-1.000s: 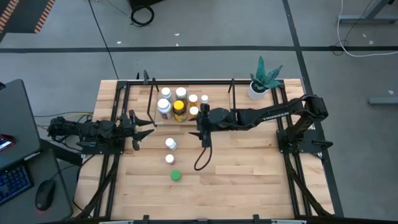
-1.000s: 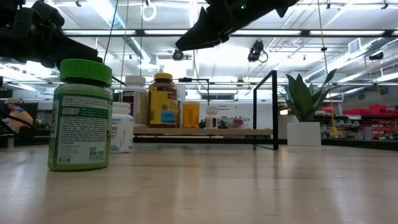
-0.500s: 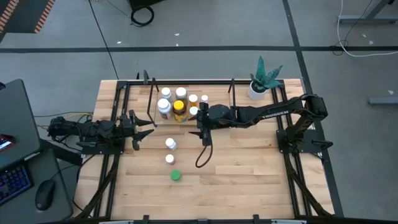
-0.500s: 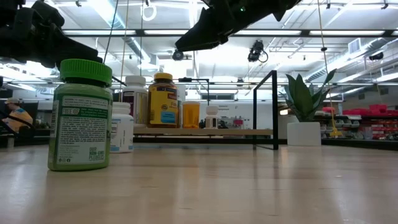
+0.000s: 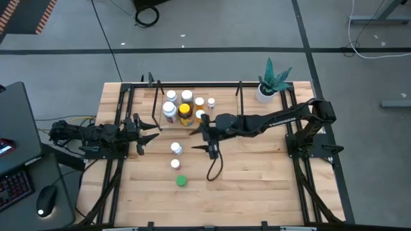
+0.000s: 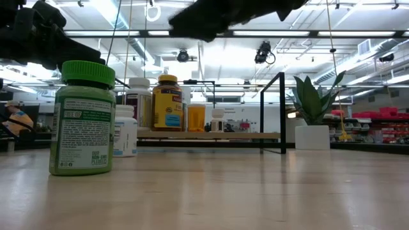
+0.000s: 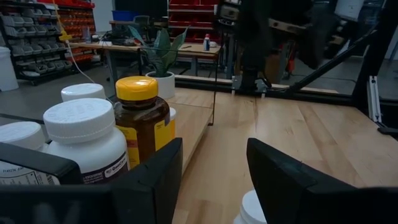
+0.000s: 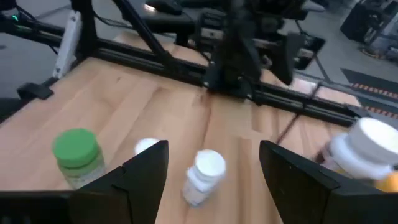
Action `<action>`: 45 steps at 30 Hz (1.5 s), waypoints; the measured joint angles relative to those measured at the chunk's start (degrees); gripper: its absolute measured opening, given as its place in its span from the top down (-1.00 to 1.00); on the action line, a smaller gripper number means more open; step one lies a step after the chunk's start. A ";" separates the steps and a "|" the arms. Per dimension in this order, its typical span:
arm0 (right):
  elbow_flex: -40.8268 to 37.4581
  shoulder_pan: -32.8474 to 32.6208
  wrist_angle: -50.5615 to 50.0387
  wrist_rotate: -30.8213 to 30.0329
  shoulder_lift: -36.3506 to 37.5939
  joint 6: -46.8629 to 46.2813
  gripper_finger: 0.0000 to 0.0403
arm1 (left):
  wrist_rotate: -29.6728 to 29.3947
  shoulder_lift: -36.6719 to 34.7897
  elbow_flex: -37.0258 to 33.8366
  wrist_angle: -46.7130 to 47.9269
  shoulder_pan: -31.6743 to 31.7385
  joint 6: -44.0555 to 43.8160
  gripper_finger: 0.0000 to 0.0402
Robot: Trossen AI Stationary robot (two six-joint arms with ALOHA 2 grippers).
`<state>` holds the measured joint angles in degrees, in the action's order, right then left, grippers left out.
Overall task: Pick and place medicine bottles onto shelf by color
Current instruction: Put the white bottle on the shelf
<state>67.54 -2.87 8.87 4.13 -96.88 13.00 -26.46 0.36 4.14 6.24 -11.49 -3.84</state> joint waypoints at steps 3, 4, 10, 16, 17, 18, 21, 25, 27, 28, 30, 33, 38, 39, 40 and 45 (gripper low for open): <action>0.08 -1.71 5.58 -1.03 -2.02 -1.31 -0.29 | 0.03 0.00 0.00 -0.15 0.00 0.04 0.08; 0.21 -2.30 6.50 -1.18 -2.84 -1.56 -0.29 | 0.00 0.02 0.00 -0.41 0.00 0.00 0.09; 9.02 -4.49 1.14 -4.16 -10.32 -2.33 -0.29 | 0.07 0.39 0.02 -0.31 0.00 0.03 0.09; 22.19 -4.65 -8.50 -4.61 -18.14 -0.98 -0.29 | 0.01 0.74 0.02 -0.12 0.02 0.02 0.07; 24.00 -4.57 -9.93 -4.60 -19.13 -0.93 -0.29 | 0.03 0.74 0.02 -0.12 0.00 0.03 0.07; 25.78 -4.45 -10.78 -4.58 -20.12 -0.93 -0.29 | 0.00 0.74 0.02 -0.13 0.00 0.04 0.08; 29.66 -4.17 -13.72 -4.59 -22.70 -1.10 -0.29 | 0.00 0.74 0.02 -0.21 0.00 0.00 0.10; 32.12 -3.73 -13.94 -4.55 -25.98 -1.92 -0.29 | 0.03 0.74 0.02 -0.23 0.02 0.01 0.09; 32.63 -3.27 -14.77 -4.57 -26.92 -2.09 -0.29 | 0.03 0.74 0.02 -0.21 0.02 0.04 0.08; 32.79 -2.94 -13.99 -4.57 -27.36 -2.18 -0.29 | 0.03 0.74 0.02 -0.24 0.02 0.02 0.07; 32.79 -2.12 -14.89 -4.57 -28.04 -2.66 -0.32 | 0.03 0.74 0.02 -0.27 0.02 0.01 0.07; 32.73 -0.89 -15.79 -4.60 -29.13 -2.96 -0.38 | 0.09 0.76 0.02 -0.22 0.02 0.00 0.08; 32.75 0.46 -15.79 -4.26 -30.67 -3.18 -0.53 | 0.14 0.74 0.02 -0.16 0.01 0.01 0.10; 32.74 0.58 -16.42 -4.25 -30.78 -3.11 -0.55 | 0.16 0.75 0.01 -0.10 0.01 0.04 0.09; 32.59 0.76 -17.05 -4.23 -30.80 -2.92 -0.58 | 0.15 0.76 0.00 -0.15 0.00 0.02 0.09; 31.34 1.15 -16.81 -4.07 -30.75 -2.35 -0.62 | 0.14 0.74 -0.02 -0.12 0.02 0.00 0.07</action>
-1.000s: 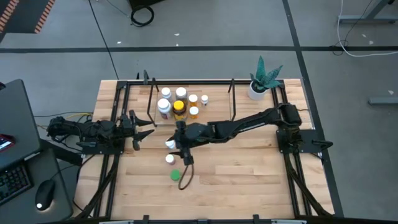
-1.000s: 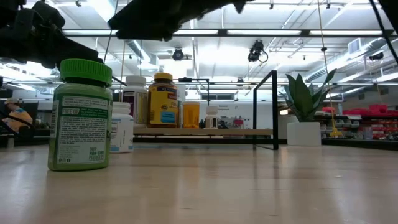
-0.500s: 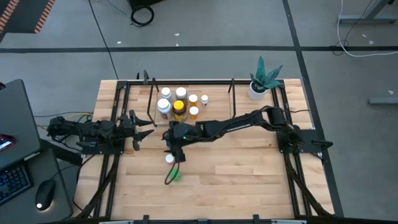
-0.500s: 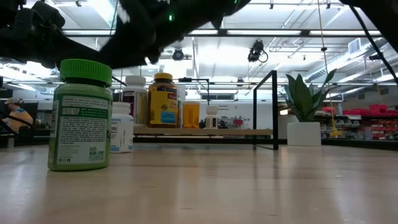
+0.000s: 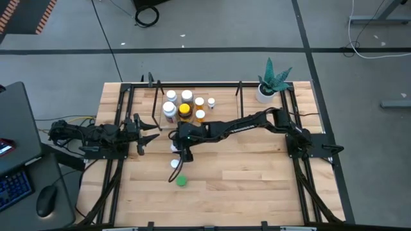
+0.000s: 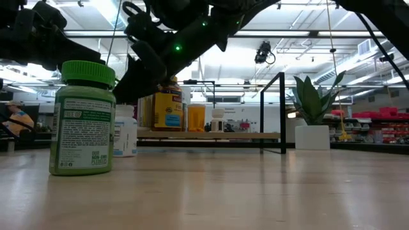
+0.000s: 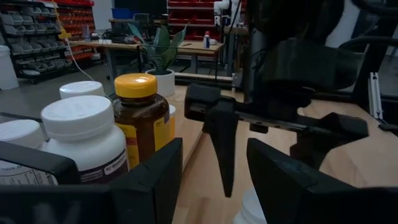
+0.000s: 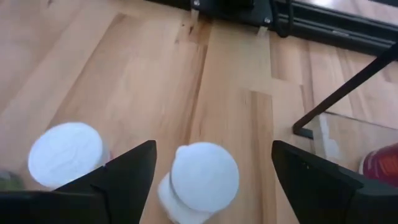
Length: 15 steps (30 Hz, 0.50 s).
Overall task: Pick and place medicine bottles onto shelf by color
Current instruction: Put the white bottle on the shelf
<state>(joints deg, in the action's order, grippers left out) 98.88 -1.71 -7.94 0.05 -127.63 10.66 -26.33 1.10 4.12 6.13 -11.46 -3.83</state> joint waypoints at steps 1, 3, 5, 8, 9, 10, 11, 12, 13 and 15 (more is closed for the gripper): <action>-0.26 0.04 0.05 0.00 0.00 0.02 -0.62 | 0.03 0.00 0.00 0.08 -0.02 0.00 0.07; -0.86 0.25 0.55 0.00 0.02 0.43 -0.60 | 0.03 0.00 0.00 0.02 -0.02 0.03 0.08; -1.66 0.42 0.67 0.00 0.02 0.46 -0.57 | 0.02 0.00 0.00 0.07 -0.02 0.00 0.09; -2.71 0.46 2.35 0.04 0.02 0.46 -0.54 | 0.00 0.00 0.00 0.07 -0.02 0.00 0.10; -3.19 0.42 3.46 0.42 0.02 0.46 -0.53 | 0.02 0.00 0.00 0.05 -0.02 0.01 0.10; -3.79 0.43 4.37 1.01 0.06 0.46 -0.53 | 0.02 0.00 0.00 0.07 -0.02 0.03 0.09; -4.50 0.44 5.23 1.29 0.07 0.46 -0.52 | 0.02 0.00 0.00 0.07 -0.02 0.04 0.09; -5.10 0.44 5.80 1.30 0.06 0.46 -0.51 | 0.02 0.00 0.00 0.05 0.00 0.02 0.08; -5.44 0.46 5.91 1.30 0.02 0.46 -0.50 | 0.01 0.00 0.00 0.07 -0.01 0.01 0.07; -5.57 0.48 6.43 1.29 0.02 0.46 -0.48 | 0.00 0.00 0.00 0.07 -0.02 0.04 0.07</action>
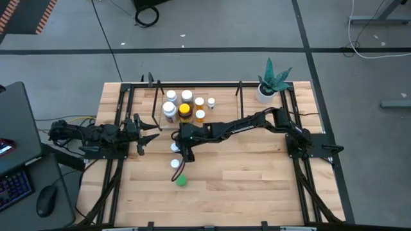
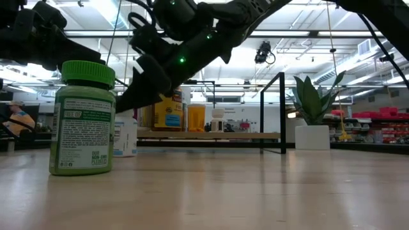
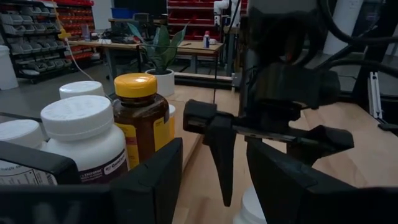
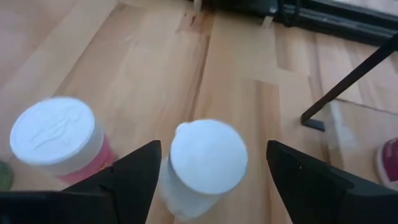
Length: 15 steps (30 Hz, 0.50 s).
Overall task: Pick and place medicine bottles onto shelf by color
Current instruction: Put the white bottle on the shelf
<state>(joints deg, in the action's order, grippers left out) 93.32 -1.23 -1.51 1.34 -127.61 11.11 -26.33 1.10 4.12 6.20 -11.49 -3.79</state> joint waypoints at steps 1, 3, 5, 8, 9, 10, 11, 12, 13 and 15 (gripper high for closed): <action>0.00 0.00 0.26 0.00 0.02 -0.02 -0.47 | 0.02 0.00 0.00 0.00 0.00 -0.02 0.07; 0.00 0.02 0.08 0.00 0.02 -0.01 -0.42 | 0.00 0.00 0.00 0.00 0.00 -0.02 0.07; 0.00 0.02 -0.16 0.02 0.02 -0.02 -0.37 | 0.02 0.00 0.00 0.00 0.00 -0.02 0.09; 0.00 0.17 -0.03 0.24 0.02 -0.66 -0.27 | 0.01 0.00 0.00 0.00 0.02 -0.02 0.10; 0.00 0.25 -0.23 0.49 0.02 -0.88 -0.23 | 0.02 0.00 0.00 0.00 0.00 0.00 0.10; 0.00 0.29 -0.39 0.71 0.02 -0.97 -0.19 | 0.01 0.00 0.00 0.01 0.00 -0.03 0.09; 0.00 0.31 -0.43 0.82 0.02 -1.04 -0.15 | 0.02 0.00 0.00 0.00 0.00 -0.03 0.09; 0.00 0.31 -0.50 0.85 0.02 -1.05 -0.11 | 0.00 0.00 0.00 0.00 0.00 -0.02 0.08; 0.00 0.28 -0.58 0.87 0.02 -1.05 -0.07 | 0.02 0.00 0.00 0.00 0.02 0.00 0.08; 0.00 0.26 -0.62 0.92 0.02 -1.07 0.00 | 0.01 0.00 0.00 0.00 0.01 -0.03 0.07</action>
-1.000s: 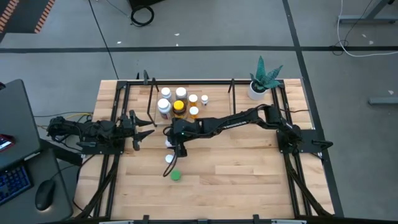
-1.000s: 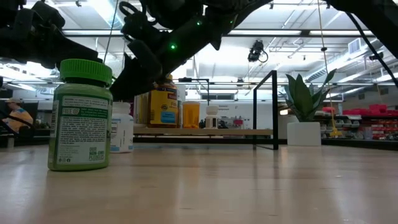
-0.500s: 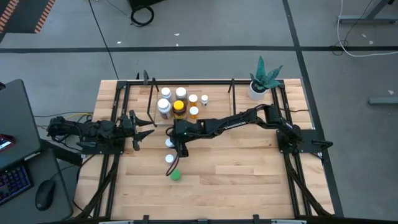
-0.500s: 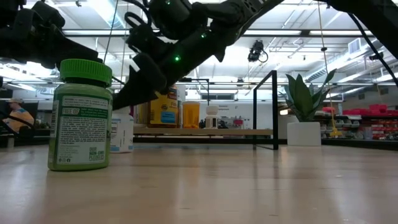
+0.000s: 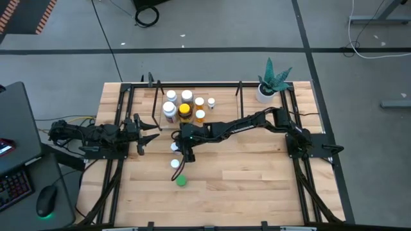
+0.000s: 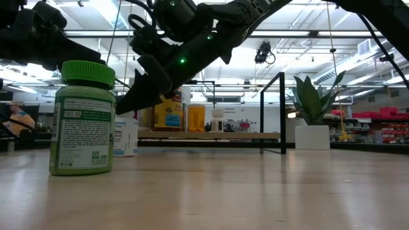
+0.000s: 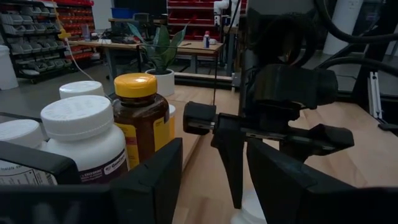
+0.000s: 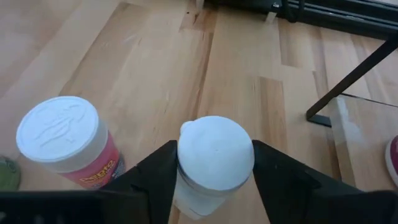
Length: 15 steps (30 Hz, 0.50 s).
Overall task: Pick and place medicine bottles onto shelf by color
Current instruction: Put the white bottle on the shelf
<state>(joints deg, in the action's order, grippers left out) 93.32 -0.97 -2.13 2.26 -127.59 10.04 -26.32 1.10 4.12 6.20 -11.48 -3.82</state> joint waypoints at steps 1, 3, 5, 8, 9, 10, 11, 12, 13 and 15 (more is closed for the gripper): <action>0.00 0.00 0.00 0.03 0.00 0.00 0.03 | 0.01 0.00 0.00 0.00 -0.01 -0.01 0.07; 0.00 0.00 0.00 0.03 0.00 -0.02 0.06 | 0.01 0.00 0.00 0.00 0.01 0.01 0.07; 0.00 0.00 -0.08 -0.40 0.04 -0.02 0.06 | 0.01 0.00 0.02 0.02 -0.01 0.01 0.08; 0.00 0.00 -2.26 -1.45 1.28 0.00 0.02 | 0.01 0.00 0.00 0.00 -0.01 -0.01 0.10; 0.00 0.00 -2.92 -1.71 2.06 -0.02 0.01 | 0.01 0.00 0.00 0.00 -0.01 -0.01 0.10; 0.00 0.00 -4.04 -2.03 2.93 -0.02 0.00 | 0.01 0.00 0.00 0.02 -0.01 0.03 0.10; 0.00 0.00 -4.76 -2.30 3.91 0.00 0.00 | 0.01 0.00 0.00 0.00 -0.01 0.02 0.09; 0.00 0.02 -5.95 -2.44 5.03 -0.01 0.00 | 0.01 0.00 0.00 0.02 0.01 0.00 0.08; 0.00 0.02 -7.50 -2.45 6.14 0.00 0.00 | 0.01 0.00 0.00 0.02 0.00 0.00 0.08; 0.00 0.00 -10.72 -2.51 8.32 0.00 0.01 | 0.01 0.00 0.00 0.00 0.01 0.03 0.07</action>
<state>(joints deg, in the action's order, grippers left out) 93.32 -0.97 -12.85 -0.25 -119.27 10.04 -26.30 1.11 4.12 6.20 -11.46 -3.80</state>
